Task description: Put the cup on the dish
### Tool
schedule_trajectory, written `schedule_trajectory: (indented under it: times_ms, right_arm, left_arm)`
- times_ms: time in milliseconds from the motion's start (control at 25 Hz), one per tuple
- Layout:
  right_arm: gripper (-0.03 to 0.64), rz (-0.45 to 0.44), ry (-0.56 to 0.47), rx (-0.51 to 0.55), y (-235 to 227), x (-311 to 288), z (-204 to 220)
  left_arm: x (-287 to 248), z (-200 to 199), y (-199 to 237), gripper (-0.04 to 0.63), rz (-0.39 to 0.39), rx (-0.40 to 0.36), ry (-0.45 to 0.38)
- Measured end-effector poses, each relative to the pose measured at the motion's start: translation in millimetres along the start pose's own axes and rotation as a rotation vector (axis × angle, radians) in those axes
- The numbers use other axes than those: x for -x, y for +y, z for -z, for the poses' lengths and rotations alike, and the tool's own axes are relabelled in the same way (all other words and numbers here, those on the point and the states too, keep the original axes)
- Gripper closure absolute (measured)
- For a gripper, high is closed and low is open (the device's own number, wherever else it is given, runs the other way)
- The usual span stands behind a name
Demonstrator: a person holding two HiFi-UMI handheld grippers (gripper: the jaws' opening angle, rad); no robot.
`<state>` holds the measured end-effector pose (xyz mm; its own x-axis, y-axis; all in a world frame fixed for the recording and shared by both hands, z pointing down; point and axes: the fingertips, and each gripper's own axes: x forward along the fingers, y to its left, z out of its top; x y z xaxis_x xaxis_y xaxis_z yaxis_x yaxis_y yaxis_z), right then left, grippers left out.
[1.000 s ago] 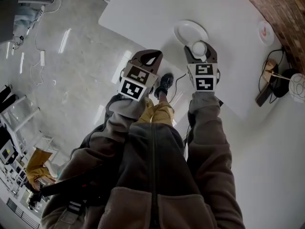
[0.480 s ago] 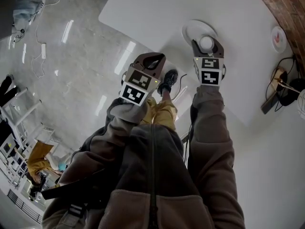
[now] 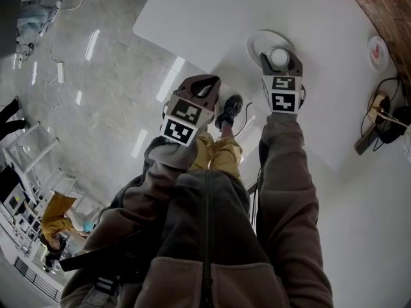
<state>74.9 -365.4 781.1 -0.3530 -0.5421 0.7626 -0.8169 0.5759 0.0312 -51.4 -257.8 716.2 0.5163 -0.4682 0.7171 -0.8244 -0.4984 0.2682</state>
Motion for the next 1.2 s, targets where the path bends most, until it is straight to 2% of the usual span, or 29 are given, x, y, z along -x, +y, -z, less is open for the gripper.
schedule_trajectory:
  times_ms: [440,760,880,1080,1200]
  right_arm:
    - [0.36,-0.001,0.002,-0.013,-4,-6,8]
    - [0.357,-0.048,-0.077,-0.02,0,2,-6]
    - [0.316,-0.042,-0.106,0.002,3,26,-16]
    - [0.316,0.042,-0.186,-0.006,0,96,-35]
    - [0.318,0.104,-0.272,0.0,-9,146,-68]
  left_arm:
    - [4,5,9,0.589,-0.014,0.013,0.002]
    - [14,3,13,0.589,-0.022,0.007,-0.011]
    - [21,-8,12,0.589,-0.027,-0.005,-0.03]
    - [51,-37,-3,0.589,-0.038,-0.026,-0.082]
    - [68,-74,-14,0.589,-0.037,-0.055,-0.152]
